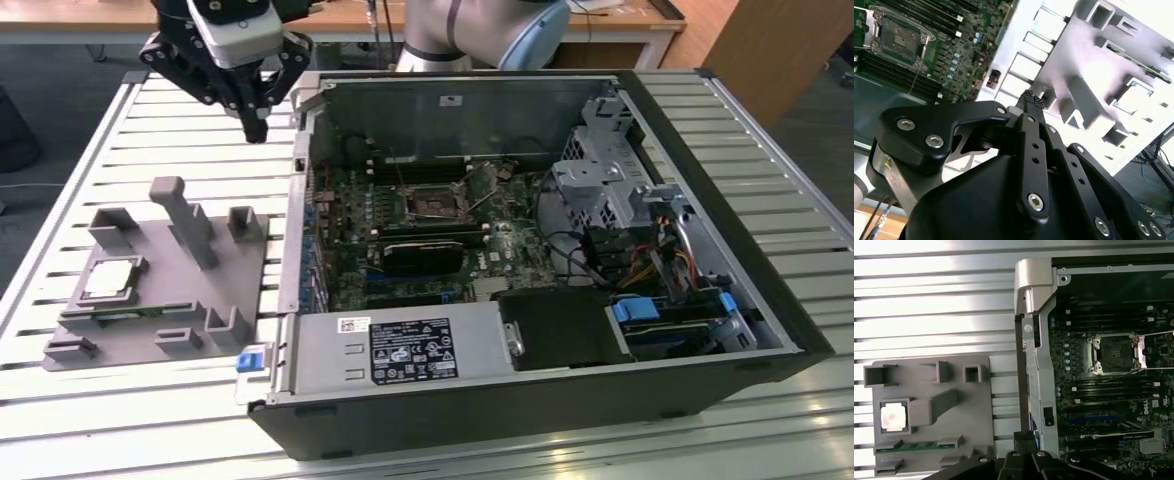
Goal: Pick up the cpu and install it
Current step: 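Reach for the cpu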
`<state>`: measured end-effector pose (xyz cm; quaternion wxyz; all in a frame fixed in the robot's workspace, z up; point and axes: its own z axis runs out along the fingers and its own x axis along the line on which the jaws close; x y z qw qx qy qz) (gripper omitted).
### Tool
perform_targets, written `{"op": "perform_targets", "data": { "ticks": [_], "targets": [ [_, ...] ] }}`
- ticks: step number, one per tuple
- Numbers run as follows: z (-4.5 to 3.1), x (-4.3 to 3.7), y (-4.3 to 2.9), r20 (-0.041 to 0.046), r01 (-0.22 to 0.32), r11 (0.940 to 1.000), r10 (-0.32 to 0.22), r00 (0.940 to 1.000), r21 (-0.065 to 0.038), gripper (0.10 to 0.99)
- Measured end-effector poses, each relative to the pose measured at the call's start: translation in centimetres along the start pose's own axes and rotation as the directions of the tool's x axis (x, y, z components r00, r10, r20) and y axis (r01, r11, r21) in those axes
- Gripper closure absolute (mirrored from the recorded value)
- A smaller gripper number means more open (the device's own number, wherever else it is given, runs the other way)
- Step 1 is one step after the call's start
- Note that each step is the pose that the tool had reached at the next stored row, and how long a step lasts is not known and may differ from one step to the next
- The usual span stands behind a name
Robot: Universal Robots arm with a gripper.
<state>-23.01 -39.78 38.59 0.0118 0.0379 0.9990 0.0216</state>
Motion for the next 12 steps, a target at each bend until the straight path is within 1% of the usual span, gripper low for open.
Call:
{"op": "perform_targets", "data": {
  "ticks": [3,12],
  "targets": [
    [0.05,0.72,-0.05,-0.0006,0.0,1.0,0.0,1.0,0.0,0.98],
    [0.18,2.44,-0.12,-0.0031,0.0,1.0,0.0,1.0,0.0,0.98]
  ]
}}
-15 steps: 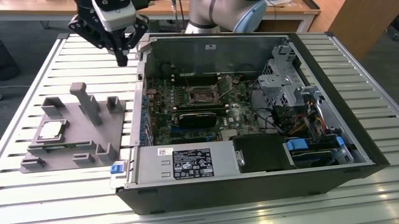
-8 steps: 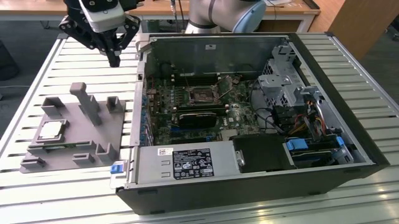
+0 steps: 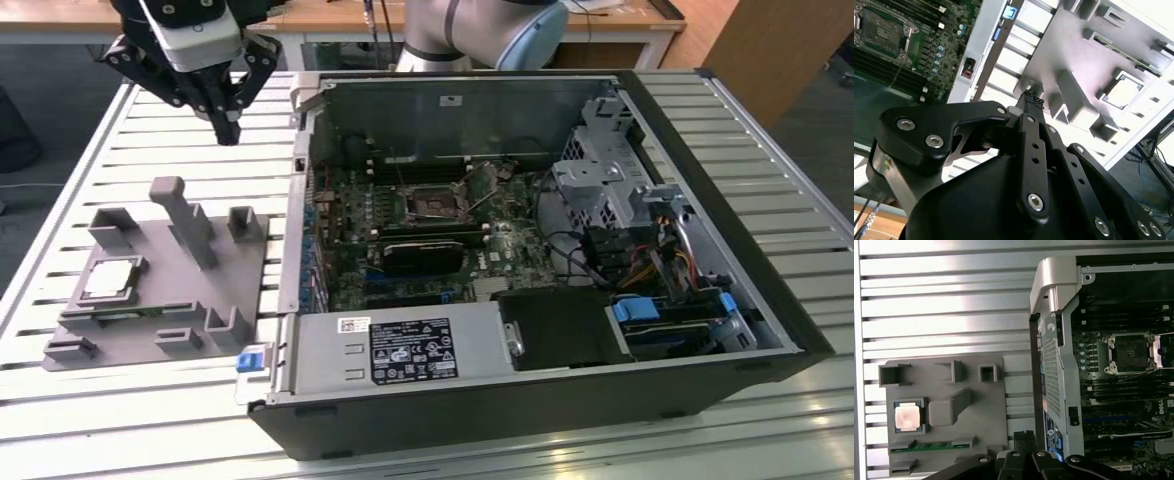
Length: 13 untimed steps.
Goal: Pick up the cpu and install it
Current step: 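Reach for the cpu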
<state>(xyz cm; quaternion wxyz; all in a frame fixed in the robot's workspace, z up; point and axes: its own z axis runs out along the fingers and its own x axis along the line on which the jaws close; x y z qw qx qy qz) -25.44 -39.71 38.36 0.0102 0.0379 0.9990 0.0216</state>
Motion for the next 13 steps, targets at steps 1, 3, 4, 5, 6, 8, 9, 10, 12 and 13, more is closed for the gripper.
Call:
{"op": "perform_targets", "data": {
  "ticks": [1,3,4,5,6,8,9,10,12,13],
  "targets": [
    [0.01,0.19,-0.01,-0.0002,0.0,1.0,0.0,1.0,0.0,0.98],
    [0.05,0.59,-0.03,-0.0004,0.0,1.0,0.0,1.0,0.0,0.98],
    [0.06,0.78,-0.04,-0.0007,0.0,1.0,0.0,1.0,0.0,0.98],
    [0.08,0.98,-0.04,-0.0008,0.0,1.0,0.0,1.0,0.0,0.98],
    [0.1,1.2,-0.06,-0.001,0.0,1.0,0.0,1.0,0.0,0.98],
    [0.12,1.62,-0.08,-0.0013,0.0,1.0,0.0,1.0,0.0,0.98],
    [0.14,1.83,-0.09,-0.0015,0.0,1.0,0.0,1.0,0.0,0.98],
    [0.15,2.05,-0.1,-0.0016,0.0,1.0,0.0,1.0,0.0,0.98],
    [0.18,2.49,-0.12,-0.0019,0.0,1.0,0.0,1.0,0.0,0.98],
    [0.19,2.71,-0.12,-0.002,0.0,1.0,0.0,1.0,0.0,0.98]
  ]
}}
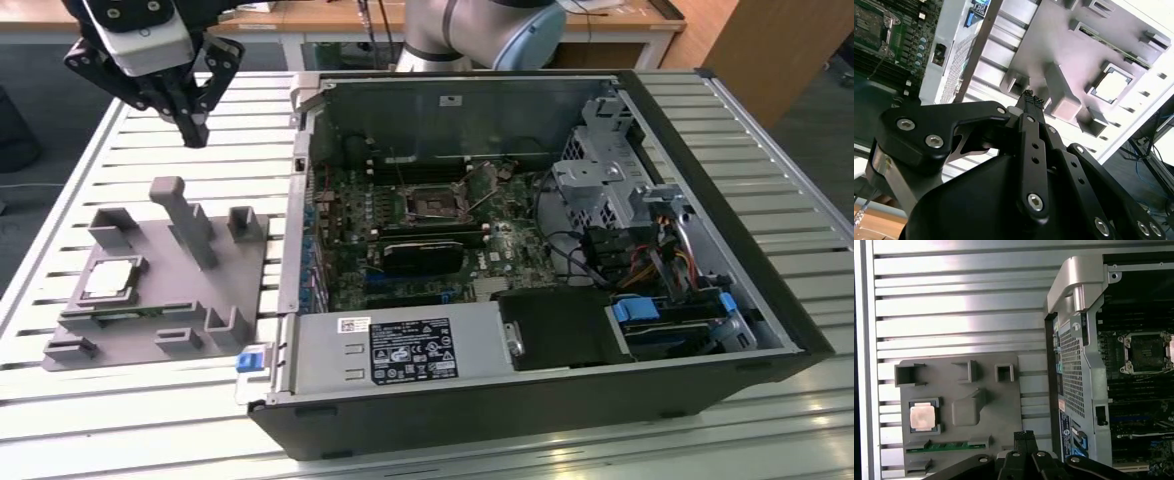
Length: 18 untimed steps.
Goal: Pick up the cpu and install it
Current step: 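Reach for the cpu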
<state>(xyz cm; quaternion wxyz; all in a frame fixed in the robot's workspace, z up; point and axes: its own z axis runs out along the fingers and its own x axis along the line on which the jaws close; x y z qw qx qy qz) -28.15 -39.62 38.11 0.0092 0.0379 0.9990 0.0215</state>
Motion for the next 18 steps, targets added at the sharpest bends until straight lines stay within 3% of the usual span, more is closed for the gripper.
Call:
{"op": "perform_targets", "data": {
  "ticks": [11,18],
  "targets": [
    [0.19,2.38,-0.06,-0.0014,0.0,1.0,0.0,1.0,0.0,0.98],
    [0.35,4.79,-0.19,-0.0043,0.0,1.0,0.0,1.0,0.0,0.98]
  ]
}}
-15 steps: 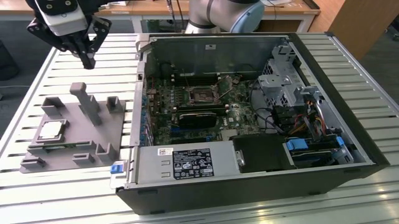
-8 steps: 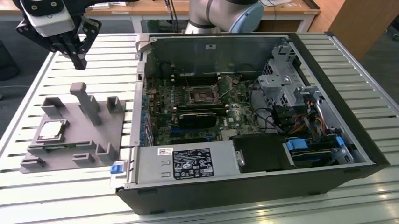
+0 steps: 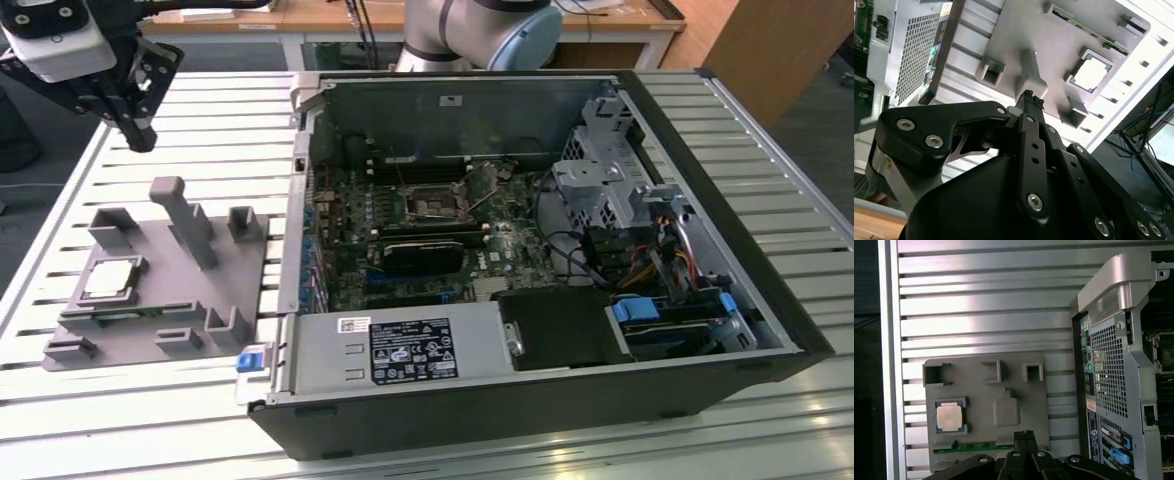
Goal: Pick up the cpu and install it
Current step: 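Reach for the cpu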
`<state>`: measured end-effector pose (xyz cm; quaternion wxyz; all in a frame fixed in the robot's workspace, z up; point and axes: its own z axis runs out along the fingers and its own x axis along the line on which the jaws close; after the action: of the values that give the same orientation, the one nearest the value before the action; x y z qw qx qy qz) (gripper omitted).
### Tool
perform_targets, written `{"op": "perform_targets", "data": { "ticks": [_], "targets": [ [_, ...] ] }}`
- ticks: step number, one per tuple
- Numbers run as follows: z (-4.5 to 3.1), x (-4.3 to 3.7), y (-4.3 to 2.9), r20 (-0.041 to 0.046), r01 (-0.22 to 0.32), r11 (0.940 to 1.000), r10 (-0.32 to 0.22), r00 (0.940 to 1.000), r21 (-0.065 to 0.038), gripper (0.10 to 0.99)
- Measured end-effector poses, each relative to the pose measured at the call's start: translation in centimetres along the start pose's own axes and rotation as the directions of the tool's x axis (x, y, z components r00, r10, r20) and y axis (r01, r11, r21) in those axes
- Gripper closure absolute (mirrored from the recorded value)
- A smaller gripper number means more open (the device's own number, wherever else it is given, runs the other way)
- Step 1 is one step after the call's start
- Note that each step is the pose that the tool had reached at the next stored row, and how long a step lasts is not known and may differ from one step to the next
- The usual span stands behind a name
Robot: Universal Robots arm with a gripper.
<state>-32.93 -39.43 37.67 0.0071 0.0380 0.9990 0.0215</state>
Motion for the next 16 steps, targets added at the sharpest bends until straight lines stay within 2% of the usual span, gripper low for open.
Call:
{"op": "perform_targets", "data": {
  "ticks": [10,16],
  "targets": [
    [0.28,4.33,-0.34,-0.0094,-0.001,1.0,0.001,1.0,0.001,0.98],
    [0.44,6.61,-0.52,-0.0144,-0.001,1.0,0.001,0.9999,0.001,0.98]
  ]
}}
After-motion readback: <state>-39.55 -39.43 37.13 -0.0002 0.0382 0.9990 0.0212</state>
